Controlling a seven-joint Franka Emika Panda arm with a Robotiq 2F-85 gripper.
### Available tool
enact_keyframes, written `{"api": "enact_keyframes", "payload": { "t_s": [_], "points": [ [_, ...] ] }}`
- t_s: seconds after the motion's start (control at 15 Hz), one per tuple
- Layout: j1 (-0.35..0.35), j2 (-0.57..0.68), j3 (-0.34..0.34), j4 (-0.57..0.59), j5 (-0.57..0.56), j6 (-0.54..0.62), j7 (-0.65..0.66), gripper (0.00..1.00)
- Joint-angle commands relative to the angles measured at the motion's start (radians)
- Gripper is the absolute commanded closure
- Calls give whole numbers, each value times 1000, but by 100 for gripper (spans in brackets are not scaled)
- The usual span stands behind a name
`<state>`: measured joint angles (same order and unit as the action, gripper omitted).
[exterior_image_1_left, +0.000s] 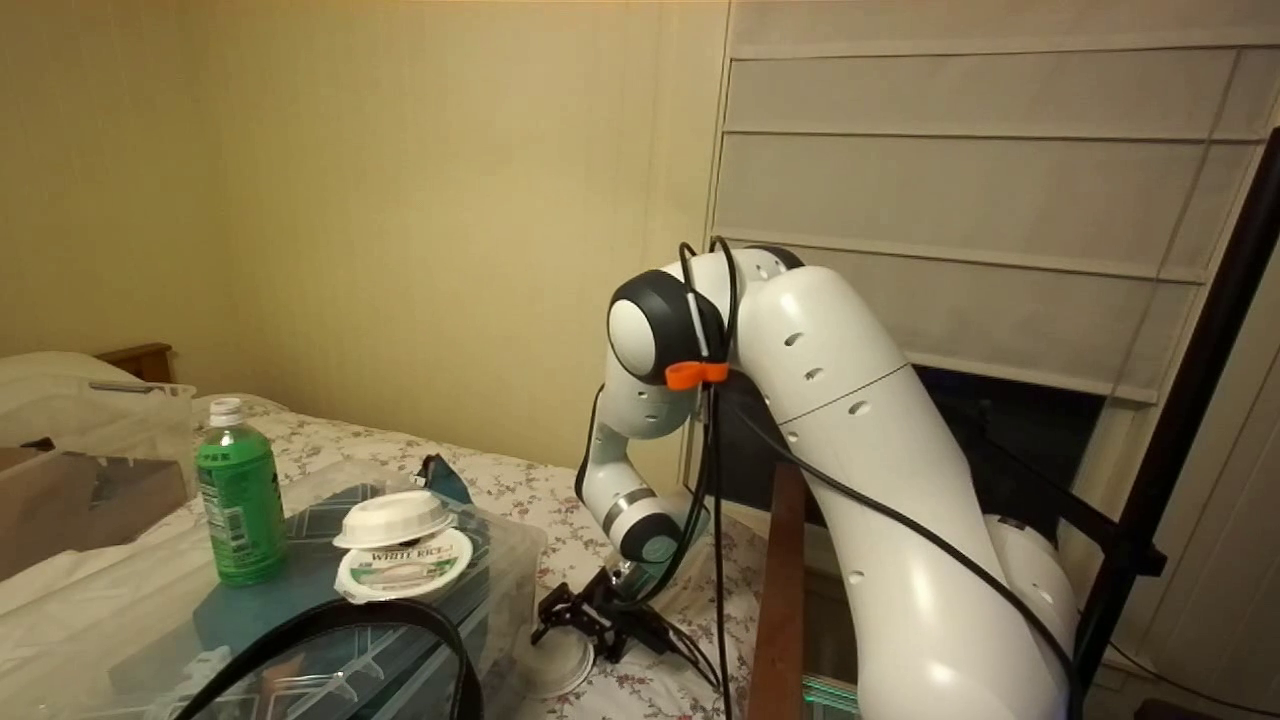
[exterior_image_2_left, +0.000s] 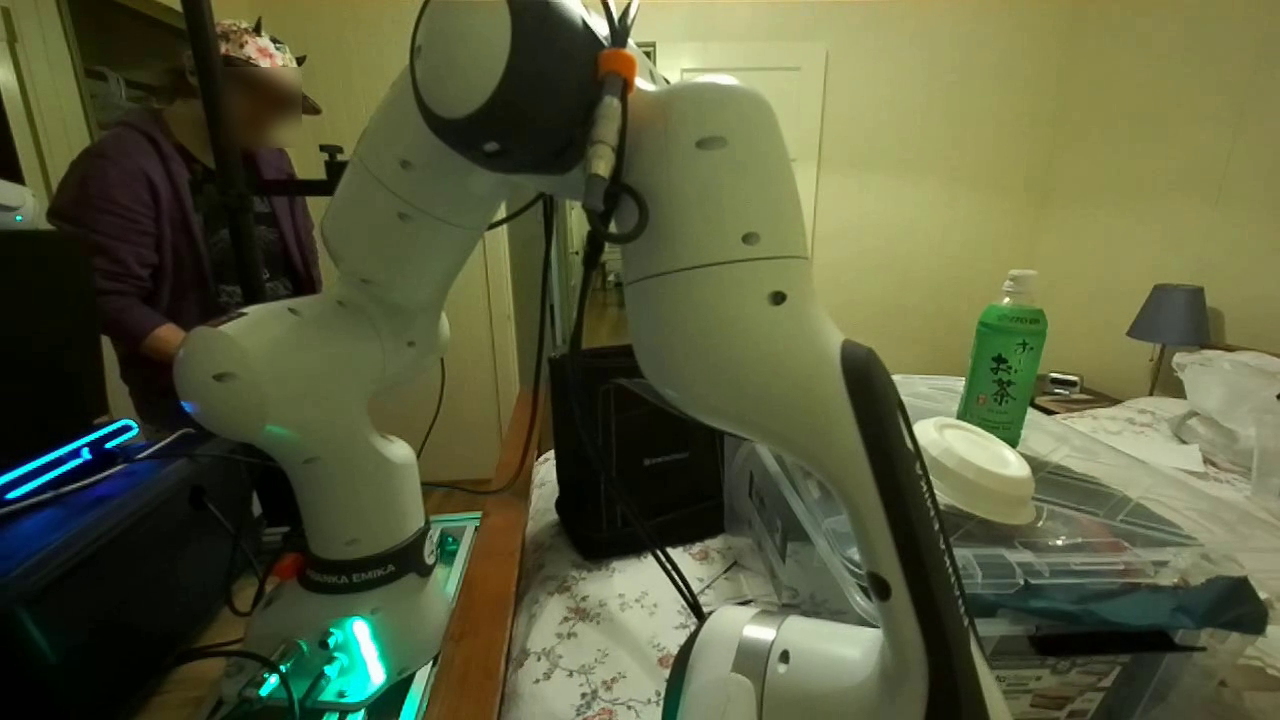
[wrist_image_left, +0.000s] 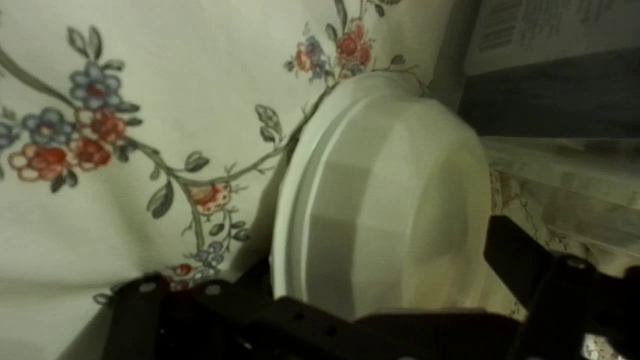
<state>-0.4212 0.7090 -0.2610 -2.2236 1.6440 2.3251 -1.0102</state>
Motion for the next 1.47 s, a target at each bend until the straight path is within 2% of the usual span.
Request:
{"api": "enact_keyframes", "payload": {
  "t_s": [0.0,0.27,0.53,0.87,0.93,1.4],
  "points": [
    [36,19,-14,0,47,-22,-18,26],
    [53,-13,-33,-20,33,-7,-13,54],
    [54,-96,-68,-65,2,-24,5,77],
    [47,-222,-127,-137,-49,-35,35,88],
    [46,-252,-141,-153,-53,-26,29,94],
    [38,-542,-233,-292,-156,11,8,93]
  ]
}}
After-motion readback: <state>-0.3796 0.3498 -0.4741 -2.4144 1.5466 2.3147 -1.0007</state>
